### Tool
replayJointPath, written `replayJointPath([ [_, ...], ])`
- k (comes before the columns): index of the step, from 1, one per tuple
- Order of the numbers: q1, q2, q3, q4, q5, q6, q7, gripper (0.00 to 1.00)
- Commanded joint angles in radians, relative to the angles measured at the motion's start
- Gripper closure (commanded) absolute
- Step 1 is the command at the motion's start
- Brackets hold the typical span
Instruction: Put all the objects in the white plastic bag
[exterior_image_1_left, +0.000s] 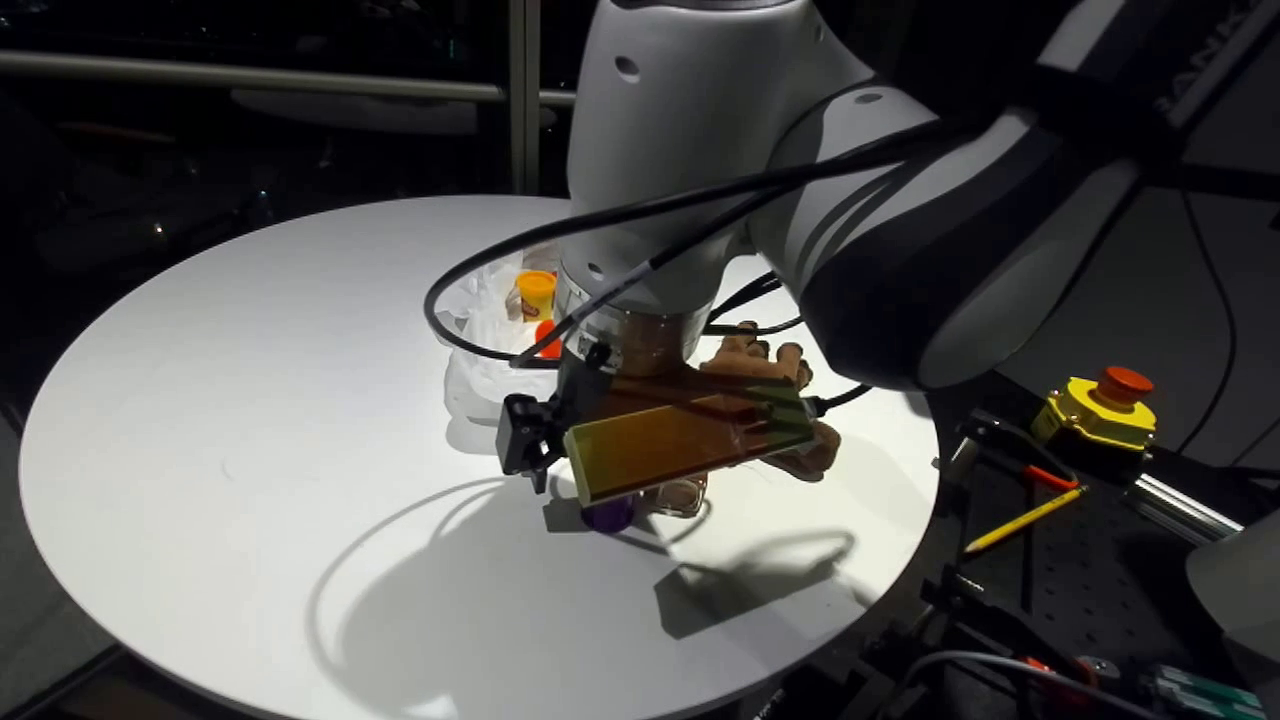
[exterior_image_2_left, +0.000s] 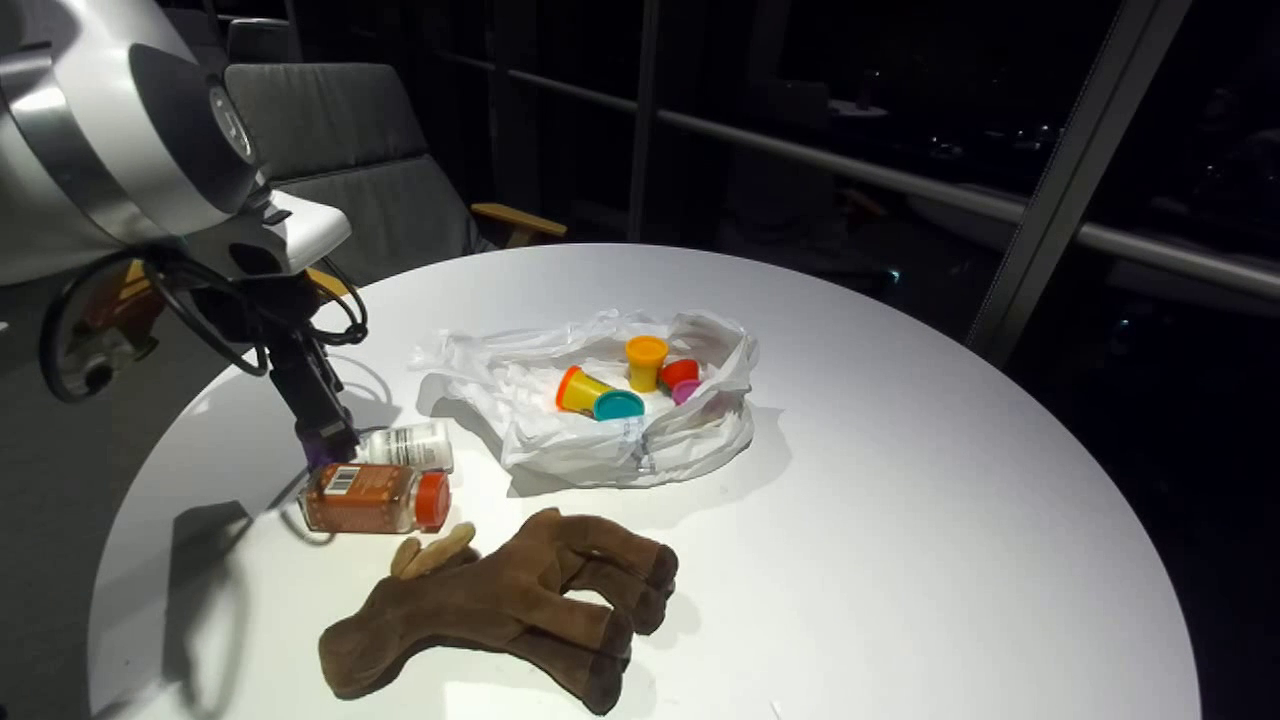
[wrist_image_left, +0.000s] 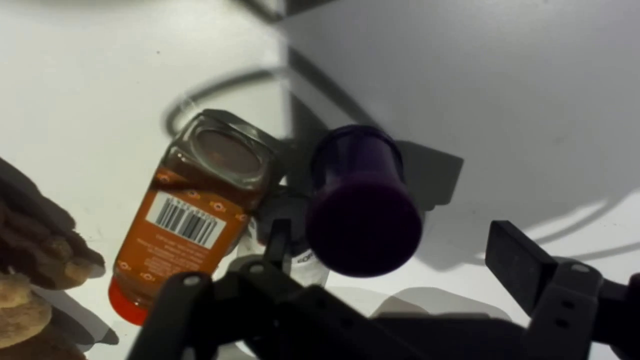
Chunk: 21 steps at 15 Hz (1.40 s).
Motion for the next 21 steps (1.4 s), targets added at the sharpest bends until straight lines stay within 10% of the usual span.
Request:
replayJointPath([
  [1, -0.027, -0.002, 0.044, -0.025, 0.029, 0.043, -0.017, 0.0],
  [4, -0.009, -0.011, 0.041, -0.032, 0.011, 0.05, 0.011, 0.0],
  [12, 0.018, -0.013, -0.004, -0.027, -0.008, 0.033, 0.057, 0.72],
  [21, -0.028, -0.149, 0.012, 0.147, -0.021, -0.278, -0.045, 0.75],
])
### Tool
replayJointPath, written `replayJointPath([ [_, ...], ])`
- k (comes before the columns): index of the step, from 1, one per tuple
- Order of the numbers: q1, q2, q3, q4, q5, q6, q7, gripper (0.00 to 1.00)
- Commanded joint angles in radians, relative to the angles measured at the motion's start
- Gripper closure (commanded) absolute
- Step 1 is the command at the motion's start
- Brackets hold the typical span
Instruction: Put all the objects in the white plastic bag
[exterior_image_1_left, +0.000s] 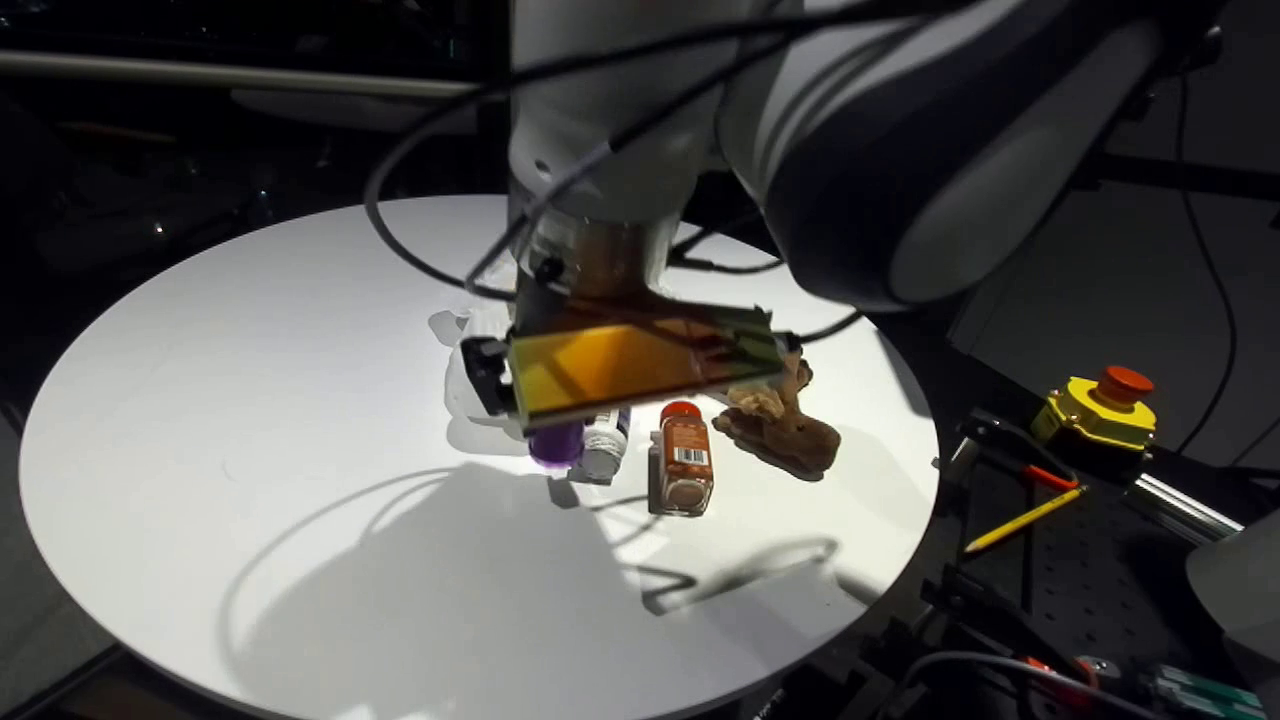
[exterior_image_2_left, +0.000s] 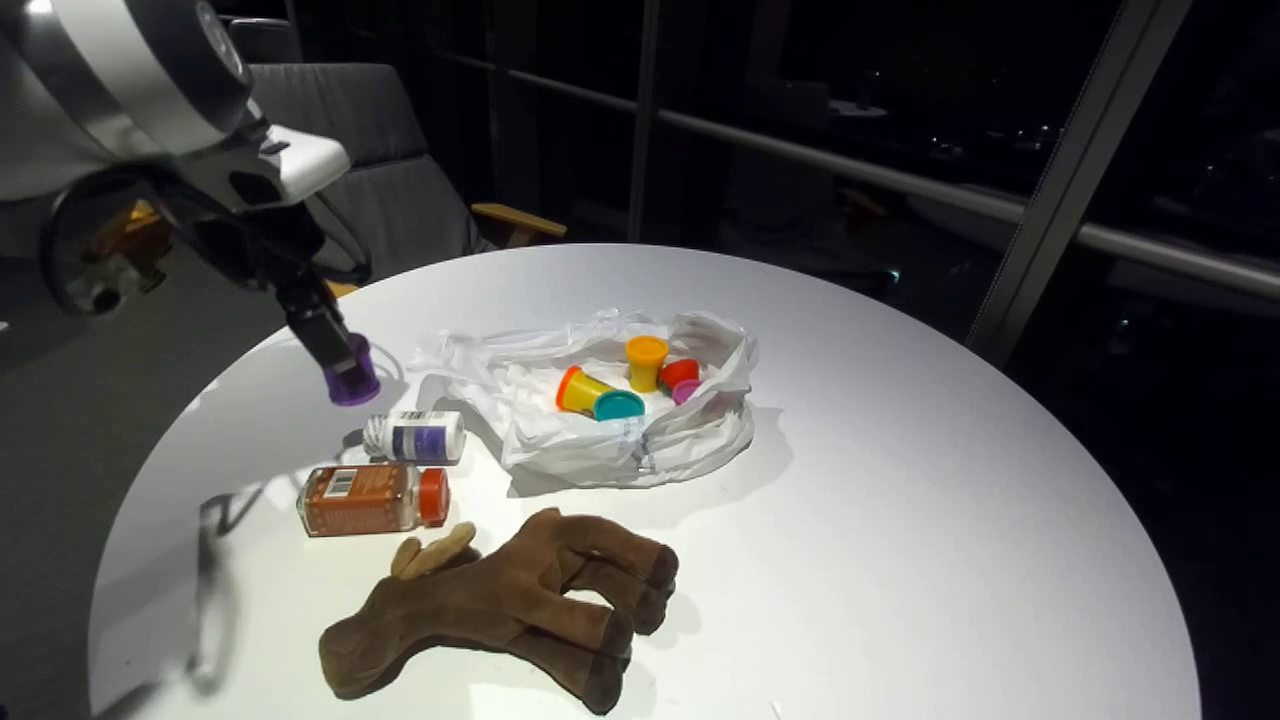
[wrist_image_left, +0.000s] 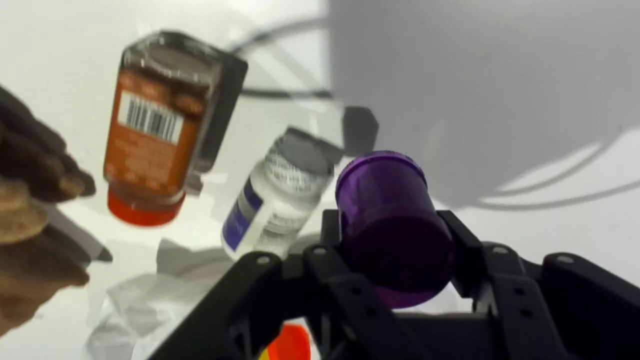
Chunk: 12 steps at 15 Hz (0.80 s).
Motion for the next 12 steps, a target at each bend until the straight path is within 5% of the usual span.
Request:
replayJointPath([
  [1, -0.034, -0.065, -0.012, 0.134, -0.058, -0.213, -0.017, 0.75],
  [4, -0.123, -0.014, 0.008, 0.26, -0.163, -0.269, 0.005, 0.75],
  [12, -0.274, 0.262, -0.019, 0.482, -0.33, -0.082, 0.078, 0.75],
])
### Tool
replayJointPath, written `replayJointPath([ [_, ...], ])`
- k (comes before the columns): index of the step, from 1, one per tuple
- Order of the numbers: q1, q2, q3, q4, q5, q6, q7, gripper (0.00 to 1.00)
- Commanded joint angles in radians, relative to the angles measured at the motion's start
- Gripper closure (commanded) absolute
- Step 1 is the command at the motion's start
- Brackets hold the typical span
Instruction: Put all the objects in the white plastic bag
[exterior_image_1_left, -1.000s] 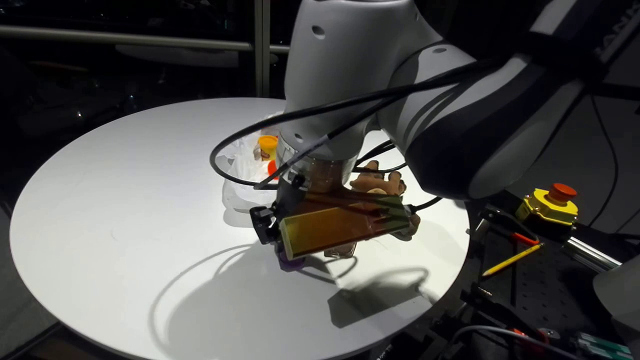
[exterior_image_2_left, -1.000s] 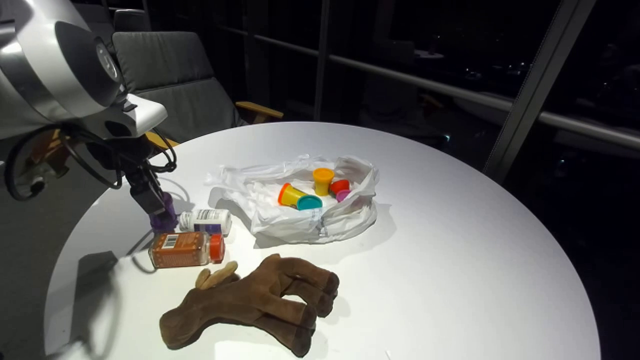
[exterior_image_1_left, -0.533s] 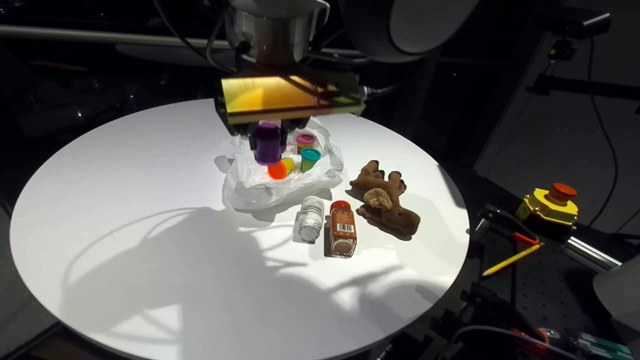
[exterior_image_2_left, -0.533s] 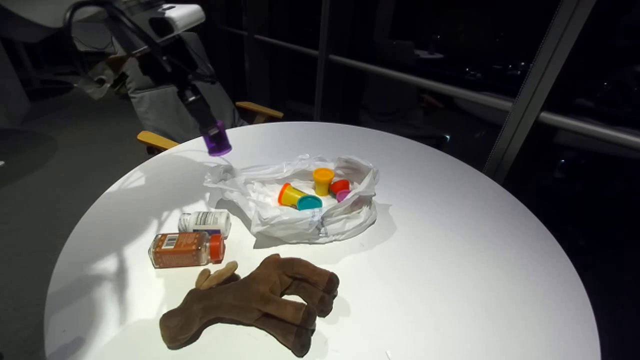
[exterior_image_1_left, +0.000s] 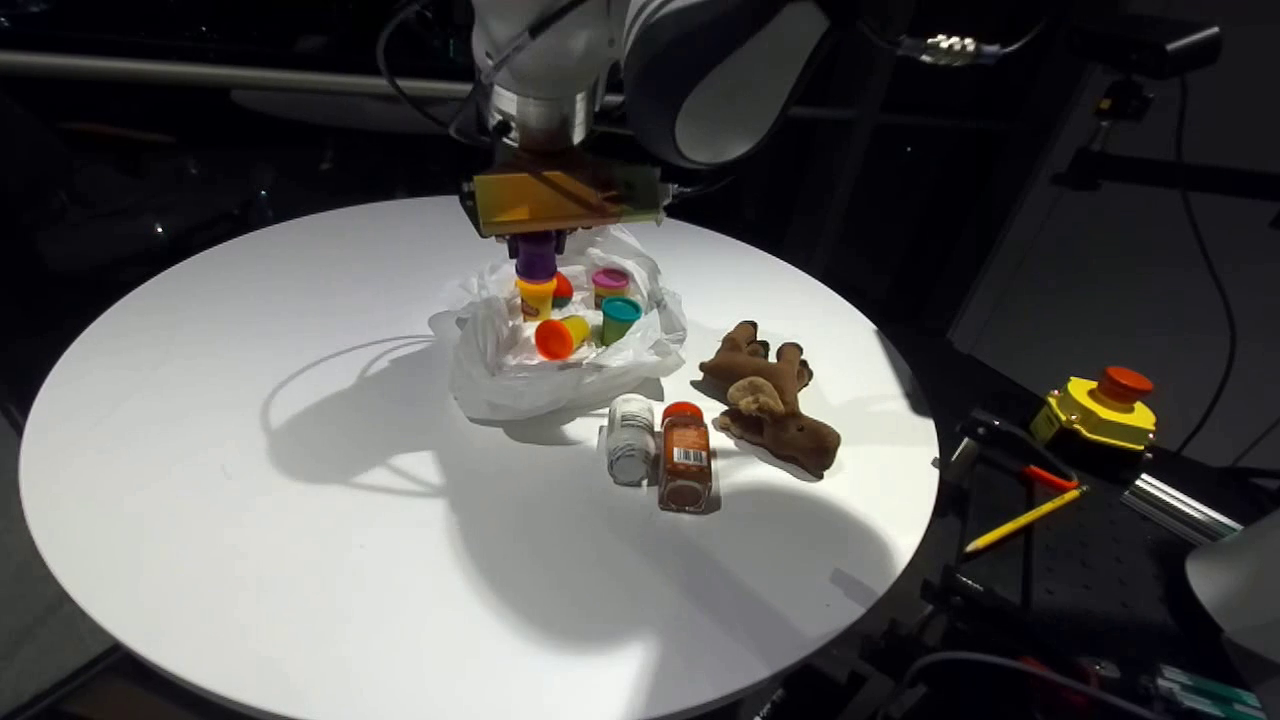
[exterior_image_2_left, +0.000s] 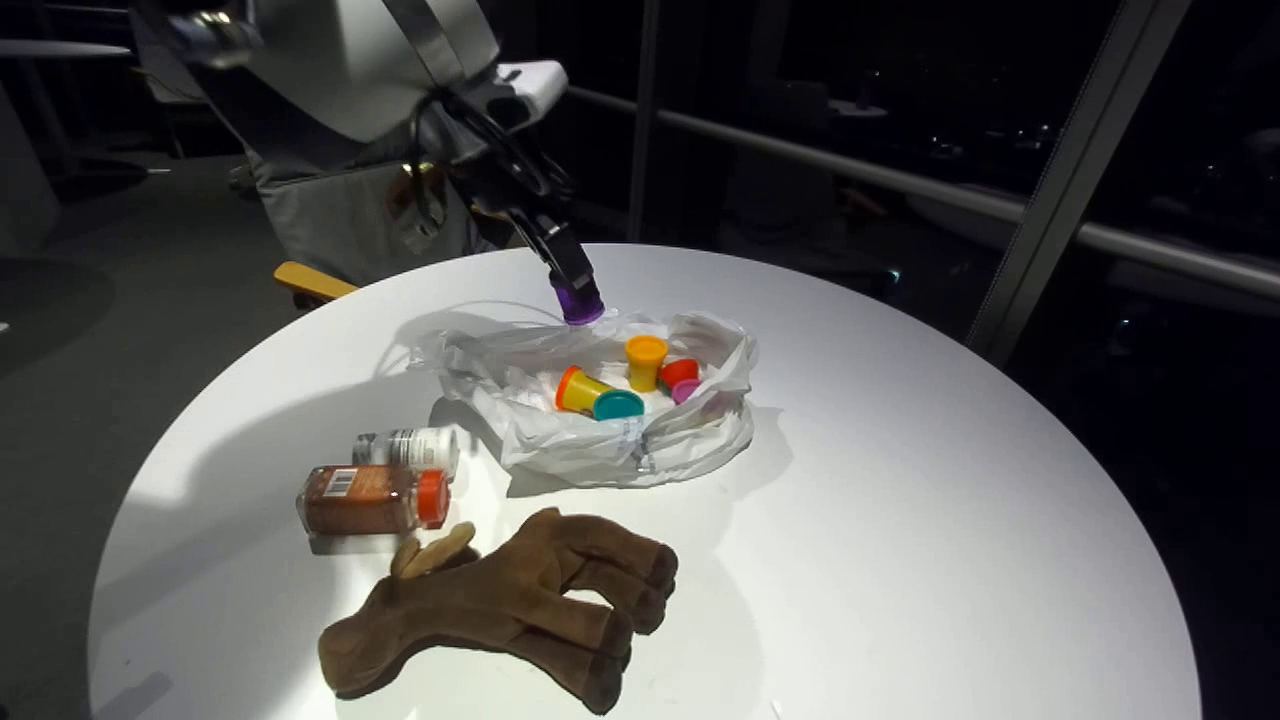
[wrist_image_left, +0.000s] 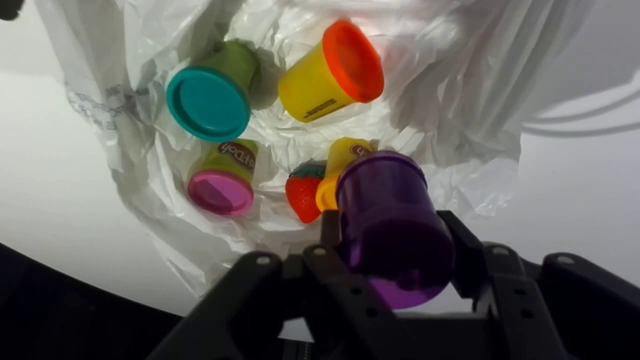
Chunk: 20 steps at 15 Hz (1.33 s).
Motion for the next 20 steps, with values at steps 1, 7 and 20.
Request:
replayJointPath([
  [1, -0.028, 0.149, -0.02, 0.152, -0.069, 0.081, 0.069, 0.75],
  [7, -0.076, 0.279, 0.003, 0.283, 0.022, 0.148, 0.015, 0.75],
  [20, 0.022, 0.273, -0.074, 0.246, 0.227, 0.136, -0.132, 0.75],
])
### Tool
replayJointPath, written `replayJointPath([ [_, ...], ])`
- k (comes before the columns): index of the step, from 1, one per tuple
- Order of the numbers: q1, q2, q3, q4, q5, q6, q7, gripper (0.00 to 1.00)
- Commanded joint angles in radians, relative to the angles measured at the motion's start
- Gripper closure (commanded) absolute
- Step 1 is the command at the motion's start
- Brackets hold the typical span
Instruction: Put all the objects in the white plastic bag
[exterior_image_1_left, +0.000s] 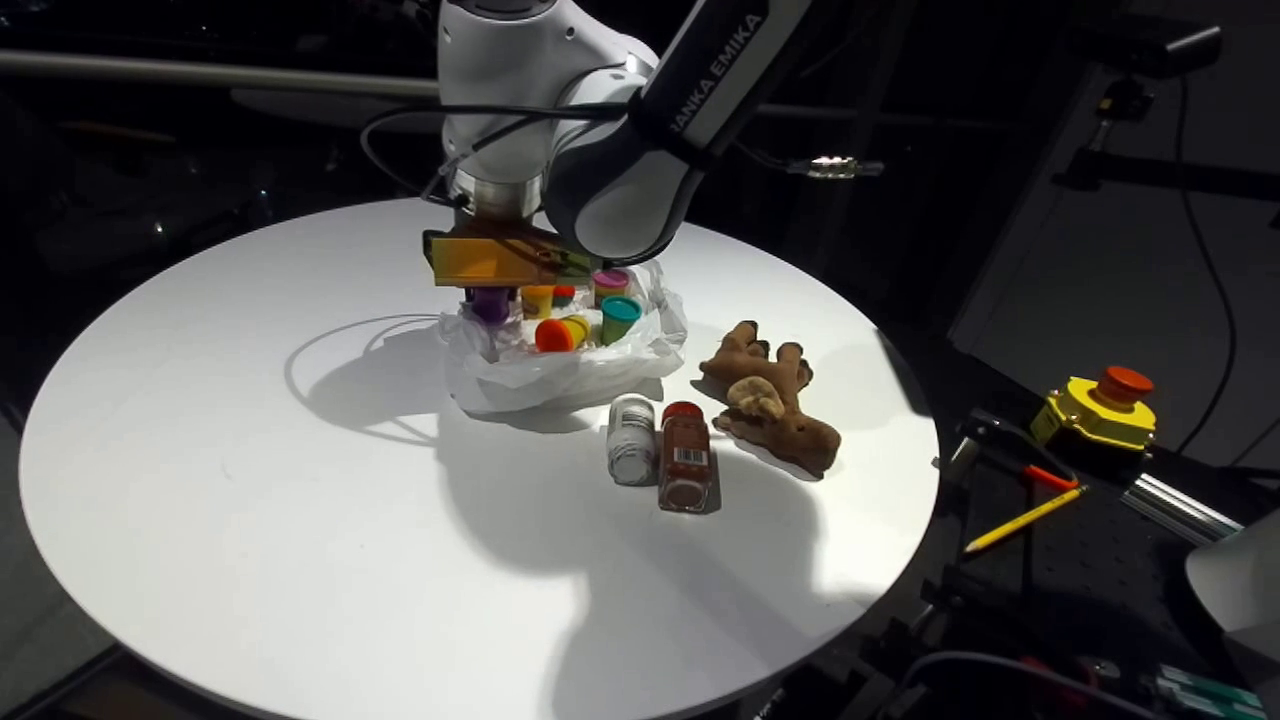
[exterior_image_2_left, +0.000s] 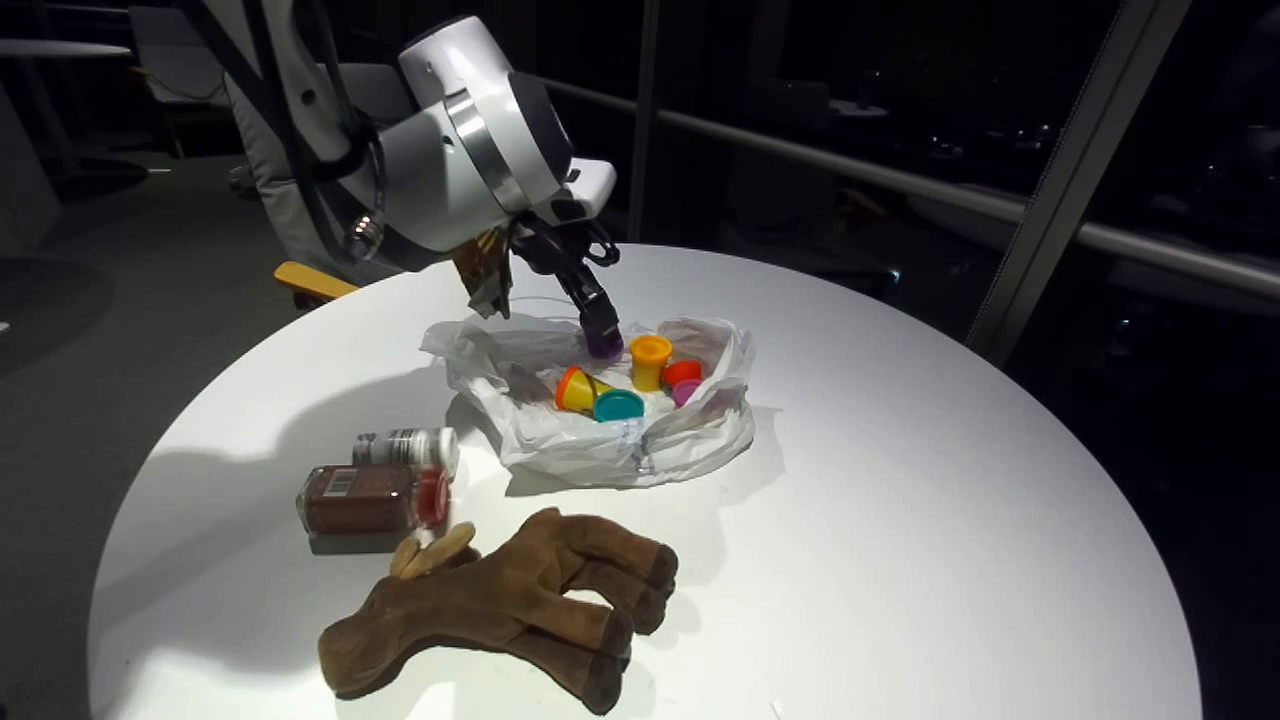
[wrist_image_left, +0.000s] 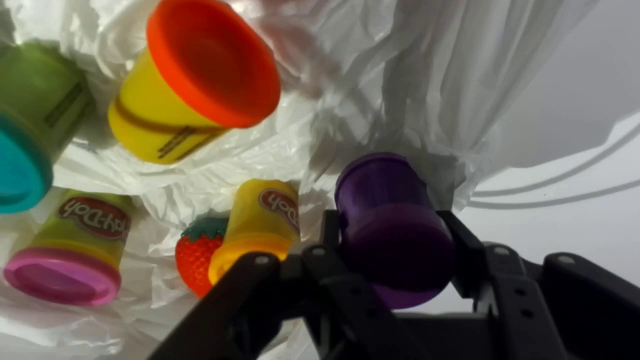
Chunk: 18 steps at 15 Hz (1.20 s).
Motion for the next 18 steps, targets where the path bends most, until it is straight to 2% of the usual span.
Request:
replayJointPath([
  [1, 0.052, -0.034, -0.041, -0.032, 0.029, -0.019, -0.042, 0.75],
  [4, 0.038, -0.02, -0.019, -0.042, 0.061, -0.016, -0.074, 0.75],
  [9, 0.049, -0.01, -0.047, -0.056, 0.115, -0.027, -0.108, 0.75],
  [10, 0.051, -0.015, -0.051, -0.06, 0.124, -0.022, -0.111, 0.25],
  [12, 0.061, -0.038, -0.064, -0.078, 0.14, -0.008, -0.114, 0.19],
  [14, 0.08, -0.083, -0.08, -0.112, 0.138, 0.003, -0.108, 0.04],
  [15, 0.097, -0.117, -0.09, -0.14, 0.129, -0.001, -0.106, 0.01],
  [18, 0.173, -0.256, -0.13, -0.268, 0.088, -0.011, -0.079, 0.0],
])
